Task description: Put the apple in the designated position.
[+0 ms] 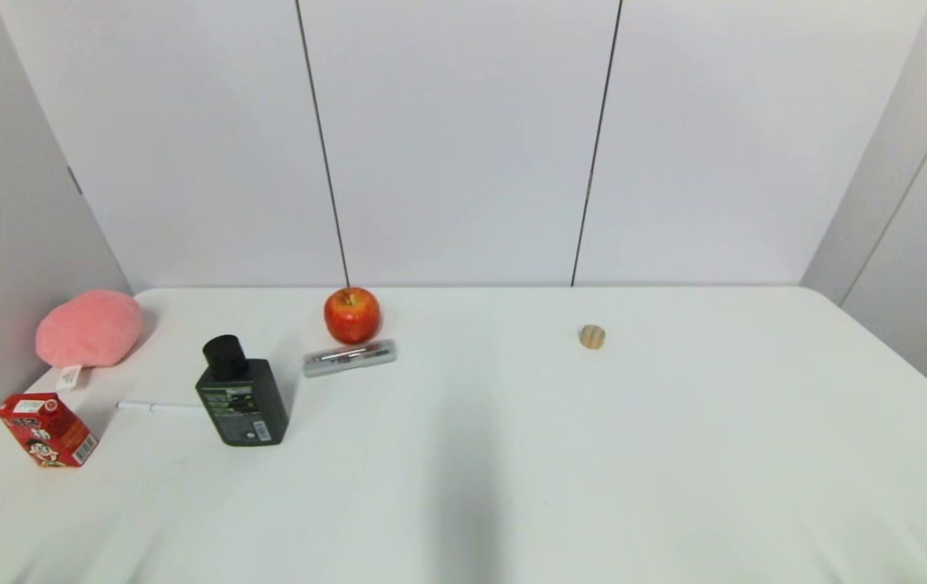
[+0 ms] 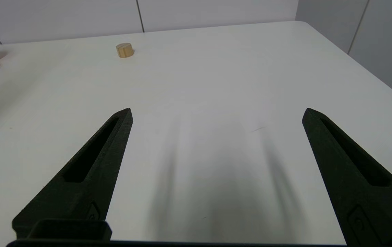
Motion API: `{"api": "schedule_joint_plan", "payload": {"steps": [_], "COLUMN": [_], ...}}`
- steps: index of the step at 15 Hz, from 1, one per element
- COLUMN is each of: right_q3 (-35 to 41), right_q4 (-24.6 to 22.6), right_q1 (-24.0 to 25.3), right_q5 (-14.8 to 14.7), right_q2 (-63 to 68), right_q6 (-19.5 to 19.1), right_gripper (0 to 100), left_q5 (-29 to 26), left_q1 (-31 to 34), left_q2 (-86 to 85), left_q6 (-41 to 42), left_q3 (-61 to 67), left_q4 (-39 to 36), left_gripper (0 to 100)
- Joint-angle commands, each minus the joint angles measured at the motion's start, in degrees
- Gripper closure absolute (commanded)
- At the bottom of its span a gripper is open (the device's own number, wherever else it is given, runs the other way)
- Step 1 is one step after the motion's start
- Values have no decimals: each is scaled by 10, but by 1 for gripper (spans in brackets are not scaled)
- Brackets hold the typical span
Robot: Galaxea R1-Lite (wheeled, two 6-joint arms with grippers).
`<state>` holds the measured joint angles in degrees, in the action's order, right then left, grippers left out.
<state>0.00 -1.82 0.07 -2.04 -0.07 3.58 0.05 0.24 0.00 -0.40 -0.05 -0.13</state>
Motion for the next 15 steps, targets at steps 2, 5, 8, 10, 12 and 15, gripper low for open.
{"api": "schedule_joint_plan", "payload": {"steps": [2,5,8,10,12,15], "right_q3": [7,7,7,7,7,7], "right_q4": [0,0,0,0,-1,0], "right_q1": [0,0,0,0,0,0], "right_q5": [0,1,-1,-1,-1,-1], "right_q2": [1,1,1,1,1,1], "right_q6": [-1,-5,0,2,2,2], "right_gripper": [0,0,0,0,0,0], "left_q5": [1,1,1,1,1,1], "left_q1": [0,0,0,0,0,0], "left_q2": [0,0,0,0,0,0], "left_q6": [-2,-2,-2,-2,-2,-2], "left_q3": [0,0,0,0,0,0], "left_q4": [0,0,0,0,0,0], "left_gripper": [0,0,0,0,0,0]}}
